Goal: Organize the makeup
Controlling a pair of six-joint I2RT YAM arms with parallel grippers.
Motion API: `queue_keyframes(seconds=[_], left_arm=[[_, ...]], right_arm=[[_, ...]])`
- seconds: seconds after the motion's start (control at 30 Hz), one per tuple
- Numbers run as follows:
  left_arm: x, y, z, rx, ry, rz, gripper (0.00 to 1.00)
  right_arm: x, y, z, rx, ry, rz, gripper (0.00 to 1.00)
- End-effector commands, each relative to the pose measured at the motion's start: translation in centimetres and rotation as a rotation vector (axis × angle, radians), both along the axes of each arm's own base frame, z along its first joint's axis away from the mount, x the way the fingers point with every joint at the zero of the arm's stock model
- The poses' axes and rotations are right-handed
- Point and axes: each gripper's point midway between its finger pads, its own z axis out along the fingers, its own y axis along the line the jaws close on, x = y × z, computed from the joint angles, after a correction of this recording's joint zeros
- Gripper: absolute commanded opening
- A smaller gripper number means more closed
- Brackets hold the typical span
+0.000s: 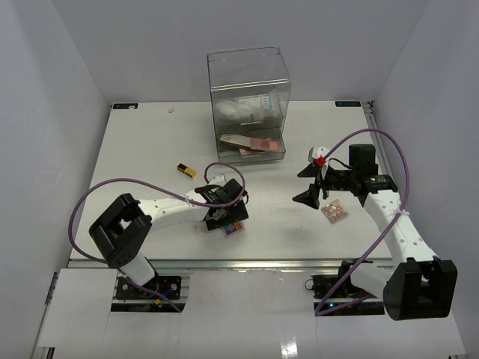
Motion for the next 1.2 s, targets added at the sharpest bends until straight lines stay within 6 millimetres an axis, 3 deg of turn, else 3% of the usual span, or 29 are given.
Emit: queue_keyframes(seconds=[0.0,0.27,0.4,0.57,0.7,0.97,1.17], left_arm=[[0.2,-0.3,-0.1,-0.024,0.005,0.087,0.98],[-0.5,0.0,-3.8,0.147,0.143,0.06,0.97],[-0.7,0.1,-5.0,0.214,0.19,0.039,0.86],[-1.2,1.2,-5.3,0.253,0.184,0.035,0.81],[-0.6,1.4,-3.8,0.259,0.102,-0.023,0.69],[1.3,1.8,0.1,0.248,-0.061,-0.074,0.29],[3.8,0.8,3.4,0.204,-0.2,-0.085,0.27]], right_arm=[[-0.1,0.0,0.3,0.012,-0.021,0.005,0.9],[0.0,-0.1,0.2,0.002,-0.03,-0.001,0.9],[-0.1,-0.1,0.3,0.003,-0.032,0.0,0.9],[-0.1,-0.1,0.4,0.004,-0.04,-0.001,0.9],[-0.1,-0.1,0.5,0.007,-0.041,0.0,0.9],[-0.1,-0.2,0.4,0.006,-0.038,-0.003,0.9],[0.0,-0.3,0.4,0.005,-0.037,-0.006,0.9]])
